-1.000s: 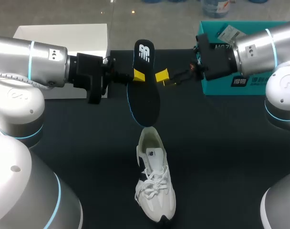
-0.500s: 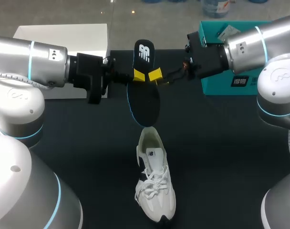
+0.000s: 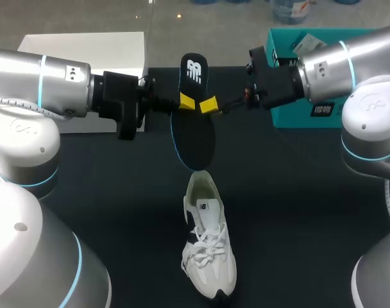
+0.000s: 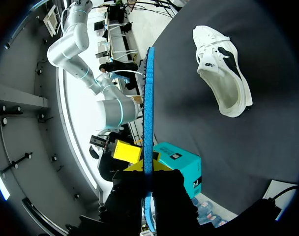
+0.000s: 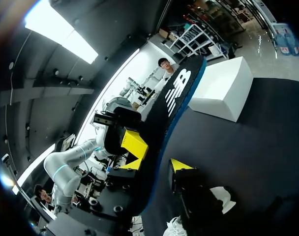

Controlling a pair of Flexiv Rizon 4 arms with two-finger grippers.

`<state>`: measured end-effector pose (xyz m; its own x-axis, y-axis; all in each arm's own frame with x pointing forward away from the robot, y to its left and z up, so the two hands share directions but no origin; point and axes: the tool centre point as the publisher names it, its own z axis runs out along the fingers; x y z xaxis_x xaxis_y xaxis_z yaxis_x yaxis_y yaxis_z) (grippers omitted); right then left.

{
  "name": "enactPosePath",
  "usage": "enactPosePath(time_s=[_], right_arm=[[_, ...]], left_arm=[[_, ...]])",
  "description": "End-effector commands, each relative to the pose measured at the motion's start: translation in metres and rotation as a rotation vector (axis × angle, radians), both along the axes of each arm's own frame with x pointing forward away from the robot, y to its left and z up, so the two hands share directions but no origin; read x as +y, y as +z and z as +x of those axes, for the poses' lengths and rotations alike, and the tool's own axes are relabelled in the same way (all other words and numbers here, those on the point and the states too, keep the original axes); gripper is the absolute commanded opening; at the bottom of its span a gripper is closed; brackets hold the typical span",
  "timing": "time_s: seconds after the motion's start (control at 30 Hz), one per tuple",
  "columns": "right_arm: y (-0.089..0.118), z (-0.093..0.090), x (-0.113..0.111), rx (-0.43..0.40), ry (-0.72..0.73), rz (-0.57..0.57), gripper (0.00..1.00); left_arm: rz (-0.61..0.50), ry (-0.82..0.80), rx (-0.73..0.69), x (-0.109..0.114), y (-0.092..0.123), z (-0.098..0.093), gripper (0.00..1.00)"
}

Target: Take the shoe out of the shoebox, open the shoe tongue, remove and reinsert the insole, then place the shoe into the shoebox

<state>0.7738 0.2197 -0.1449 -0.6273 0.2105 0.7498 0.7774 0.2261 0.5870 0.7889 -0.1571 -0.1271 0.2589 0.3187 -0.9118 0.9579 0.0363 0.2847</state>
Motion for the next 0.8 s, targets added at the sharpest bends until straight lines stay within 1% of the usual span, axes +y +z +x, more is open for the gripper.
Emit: enactPosePath(time_s=[0.03,0.4,0.63,0.67,0.7,0.73,0.77,0.8], right_arm=[[-0.0015,0.0006,0.0019,-0.002,0.000,0.004,0.00],[0.0006,0.0020,0.0030,-0.029,-0.001,0.020,0.00],[0.0006,0.0011,0.0043,-0.025,0.005,0.033,0.00],[0.0003,0.0011,0.0045,-0.024,0.006,0.034,0.06],[-0.0001,0.0011,0.0050,-0.021,0.010,0.037,0.38],[-0.0002,0.0011,0.0055,-0.021,0.011,0.039,0.46],[-0.0002,0.0011,0.0059,-0.020,0.012,0.039,0.49],[-0.0003,0.0010,0.0064,-0.020,0.013,0.040,0.60]], left_arm=[[0.002,0.001,-0.001,-0.0011,-0.0002,-0.0003,0.00],[0.002,0.001,-0.001,-0.0011,-0.0002,-0.0003,0.00],[0.002,0.001,-0.001,-0.0011,-0.0002,-0.0003,0.00],[0.002,0.001,-0.001,-0.0011,-0.0002,-0.0003,0.00],[0.002,0.001,-0.001,-0.0011,-0.0002,-0.0003,0.00],[0.002,0.001,-0.001,-0.0011,-0.0002,-0.0003,0.00],[0.002,0.001,-0.001,-0.0011,-0.0002,-0.0003,0.00],[0.002,0.001,-0.001,-0.0011,-0.0002,-0.0003,0.00]])
